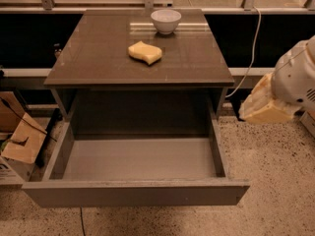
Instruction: Close top drawer
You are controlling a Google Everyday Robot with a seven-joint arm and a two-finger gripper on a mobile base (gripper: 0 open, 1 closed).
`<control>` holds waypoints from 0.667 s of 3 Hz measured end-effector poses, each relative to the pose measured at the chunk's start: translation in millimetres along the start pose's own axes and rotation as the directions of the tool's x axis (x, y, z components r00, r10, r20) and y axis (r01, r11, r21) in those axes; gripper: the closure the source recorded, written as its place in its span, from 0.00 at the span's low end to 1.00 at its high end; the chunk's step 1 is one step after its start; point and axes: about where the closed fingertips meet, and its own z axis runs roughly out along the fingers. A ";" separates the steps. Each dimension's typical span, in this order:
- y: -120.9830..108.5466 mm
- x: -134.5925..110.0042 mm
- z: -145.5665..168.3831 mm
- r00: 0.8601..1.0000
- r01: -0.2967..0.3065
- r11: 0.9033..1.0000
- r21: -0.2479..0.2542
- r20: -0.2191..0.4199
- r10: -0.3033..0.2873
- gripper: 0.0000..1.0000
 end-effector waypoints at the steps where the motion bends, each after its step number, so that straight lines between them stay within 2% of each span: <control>1: 18.7 2.0 49.4 0.997 -0.031 0.997 -0.075 0.064 0.036 0.96; 2: 38.3 10.5 98.2 0.995 -0.054 0.981 -0.189 0.074 0.069 1.00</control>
Offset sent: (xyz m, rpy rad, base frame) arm -0.0246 0.0480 -0.1681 0.1791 0.3357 0.0554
